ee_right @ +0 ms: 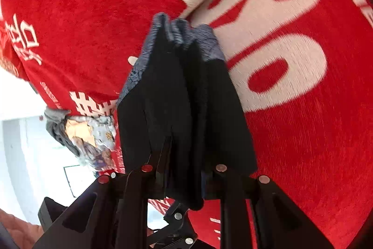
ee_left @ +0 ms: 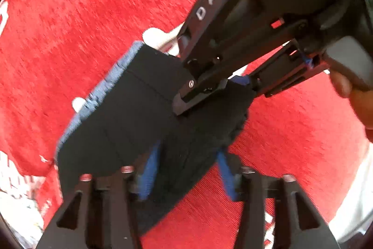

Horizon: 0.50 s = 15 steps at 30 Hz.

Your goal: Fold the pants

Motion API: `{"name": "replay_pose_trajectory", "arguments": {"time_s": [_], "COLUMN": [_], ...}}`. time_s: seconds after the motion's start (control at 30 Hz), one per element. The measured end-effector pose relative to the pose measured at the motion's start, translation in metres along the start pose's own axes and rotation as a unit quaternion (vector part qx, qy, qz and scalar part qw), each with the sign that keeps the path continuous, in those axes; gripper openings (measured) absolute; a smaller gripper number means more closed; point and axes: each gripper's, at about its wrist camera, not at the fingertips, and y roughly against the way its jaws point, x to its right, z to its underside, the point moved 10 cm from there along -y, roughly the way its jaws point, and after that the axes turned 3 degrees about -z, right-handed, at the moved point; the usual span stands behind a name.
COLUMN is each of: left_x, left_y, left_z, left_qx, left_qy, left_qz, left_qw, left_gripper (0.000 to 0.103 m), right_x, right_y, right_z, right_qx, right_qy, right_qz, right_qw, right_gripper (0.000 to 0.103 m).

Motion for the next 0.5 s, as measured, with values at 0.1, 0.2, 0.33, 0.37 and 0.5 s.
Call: {"name": "replay_pose_trajectory", "arguments": {"time_s": [0.1,0.2,0.33,0.37,0.5], "left_x": [-0.015,-0.039,-0.085,-0.098,-0.159], "left_y": [0.018,0.035,0.044,0.043,0.025], "left_z": [0.007,0.018,0.037,0.043,0.078], "left_qx": [-0.002,-0.009,-0.027,-0.034,-0.083], "left_qy": [0.01,0.045,0.098,0.112,0.187], "left_qz": [0.007,0.016,0.002,-0.005,-0.034], "left_qw": [0.9999,0.9988,0.9948,0.9931,0.9783], "left_gripper": [0.059,0.059,0.059,0.059,0.059], "right_x": [0.0,-0.006,-0.007,-0.009,-0.004], "right_y": [0.004,0.004,0.009,0.012,0.032], "right_z": [0.005,0.011,0.019,0.018,0.017], "right_qx": [-0.004,-0.006,0.003,0.007,0.029], "right_qy": [0.01,0.022,0.017,0.02,0.047], "right_qz": [0.024,0.059,0.095,0.108,0.223], "right_qw": [1.0,0.998,0.995,0.994,0.973], "right_gripper": [0.023,0.024,0.026,0.032,0.038]}}
